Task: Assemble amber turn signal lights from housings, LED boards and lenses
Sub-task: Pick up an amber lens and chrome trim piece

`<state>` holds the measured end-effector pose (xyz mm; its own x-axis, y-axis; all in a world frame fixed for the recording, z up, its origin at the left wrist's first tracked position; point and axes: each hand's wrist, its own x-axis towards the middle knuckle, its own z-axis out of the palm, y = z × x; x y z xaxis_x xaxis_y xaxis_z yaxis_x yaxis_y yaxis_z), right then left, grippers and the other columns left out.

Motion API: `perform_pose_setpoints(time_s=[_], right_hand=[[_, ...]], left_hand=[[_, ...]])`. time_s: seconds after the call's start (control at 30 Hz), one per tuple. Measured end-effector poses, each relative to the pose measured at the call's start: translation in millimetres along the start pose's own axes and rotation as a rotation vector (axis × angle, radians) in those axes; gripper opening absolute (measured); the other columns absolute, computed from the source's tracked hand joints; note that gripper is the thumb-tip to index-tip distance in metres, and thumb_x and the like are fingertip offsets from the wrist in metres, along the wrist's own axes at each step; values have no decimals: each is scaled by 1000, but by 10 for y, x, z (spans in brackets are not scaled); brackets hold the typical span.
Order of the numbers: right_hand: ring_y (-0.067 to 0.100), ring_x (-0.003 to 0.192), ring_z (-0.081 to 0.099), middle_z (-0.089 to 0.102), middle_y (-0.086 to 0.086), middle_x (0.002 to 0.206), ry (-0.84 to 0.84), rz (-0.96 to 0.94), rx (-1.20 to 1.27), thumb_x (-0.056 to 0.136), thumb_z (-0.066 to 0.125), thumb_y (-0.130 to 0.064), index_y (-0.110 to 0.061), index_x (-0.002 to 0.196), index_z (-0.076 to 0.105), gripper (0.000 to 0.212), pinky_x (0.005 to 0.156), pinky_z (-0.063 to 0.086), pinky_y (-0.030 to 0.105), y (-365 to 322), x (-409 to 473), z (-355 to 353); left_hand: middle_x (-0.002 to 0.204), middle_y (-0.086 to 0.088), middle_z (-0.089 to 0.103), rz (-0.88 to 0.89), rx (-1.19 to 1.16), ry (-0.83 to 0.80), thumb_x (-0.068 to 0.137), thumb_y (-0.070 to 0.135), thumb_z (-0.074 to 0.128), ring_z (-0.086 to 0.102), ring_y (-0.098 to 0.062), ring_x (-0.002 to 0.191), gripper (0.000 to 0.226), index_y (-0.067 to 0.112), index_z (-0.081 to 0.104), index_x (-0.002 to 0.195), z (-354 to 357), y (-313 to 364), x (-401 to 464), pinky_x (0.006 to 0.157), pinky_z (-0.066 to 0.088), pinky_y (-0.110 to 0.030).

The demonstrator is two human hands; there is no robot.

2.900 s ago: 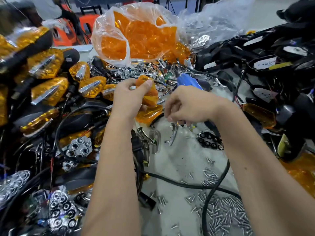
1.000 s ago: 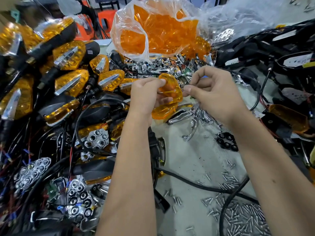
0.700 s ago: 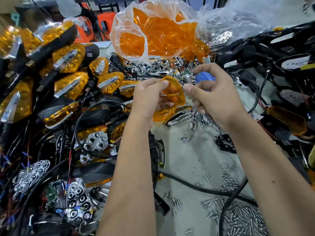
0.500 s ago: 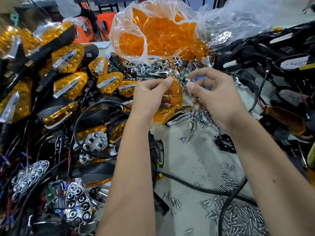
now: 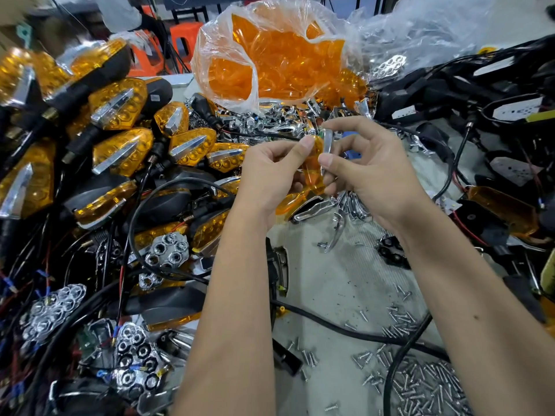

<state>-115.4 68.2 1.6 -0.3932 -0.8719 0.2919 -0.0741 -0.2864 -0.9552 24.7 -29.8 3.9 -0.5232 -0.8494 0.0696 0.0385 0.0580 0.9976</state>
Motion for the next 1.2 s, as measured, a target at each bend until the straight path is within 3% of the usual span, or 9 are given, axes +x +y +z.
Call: perform_pose_setpoints(time_s=[0.13,0.23,0.33,0.43,0.53,0.77,0.93,1.03,1.2], right_hand=[[25,67,56,54,10,97,0,-13,-130,84,85,-12,-29,120,72,42,55,51,29,3,-2,-48],[26,74,58,65,12,110,-26,20,-100,81,87,-16,-35,115,71,42,57,54,30,-14,-8,-68],[23,70,58,68,9,99,-41,21,-53,79,86,-10,-28,113,68,42,51,47,26,-3,-6,-77],[18,67,59,64,5,87,-17,30,-24,81,85,-9,-27,118,67,45,52,48,26,10,-2,-86],[20,67,59,65,3,84,-13,57,27,83,82,-4,-33,125,68,53,55,51,27,7,-3,-109],[16,70,60,62,8,91,-114,190,242,81,77,-12,-18,122,70,42,61,54,26,-41,-13,-138],[13,65,57,63,3,79,-49,153,35,93,72,-10,-12,117,71,24,57,51,27,-69,-15,-117],[17,65,60,66,9,85,-53,136,-7,92,73,-6,-11,111,72,20,58,56,29,-109,-25,-123],[22,71,68,73,23,92,-86,178,-83,93,72,-3,0,108,71,15,63,62,30,-128,-29,-133]], left_hand=[[69,-1,70,29,28,-56,98,34,70,59,-10,58,20,24,82,85,12,-6,-12,49,47,-21],[74,-5,70,40,10,-110,100,35,67,57,-13,60,24,25,83,86,20,-4,-18,49,46,-22],[79,-3,74,64,17,-175,93,36,73,62,-14,69,16,22,82,92,12,5,-29,54,47,-21],[100,-7,80,72,-55,-287,82,19,84,75,-23,91,30,17,77,111,-28,9,-32,75,60,-27],[114,-8,77,143,19,-315,72,11,89,70,-33,112,50,25,73,118,-32,5,-33,97,59,-43],[100,-6,80,187,121,-264,76,8,89,74,-19,93,38,18,77,110,-63,-2,-11,86,61,-37],[104,-12,77,200,175,-262,77,13,84,71,-32,98,32,19,77,107,-73,-3,-18,96,53,-55],[101,-18,75,210,155,-240,80,13,85,66,-37,91,26,11,78,105,-58,-5,-12,94,51,-61],[85,-13,68,214,210,-269,77,15,86,62,-21,83,18,11,75,91,-74,-25,-2,82,55,-47]])
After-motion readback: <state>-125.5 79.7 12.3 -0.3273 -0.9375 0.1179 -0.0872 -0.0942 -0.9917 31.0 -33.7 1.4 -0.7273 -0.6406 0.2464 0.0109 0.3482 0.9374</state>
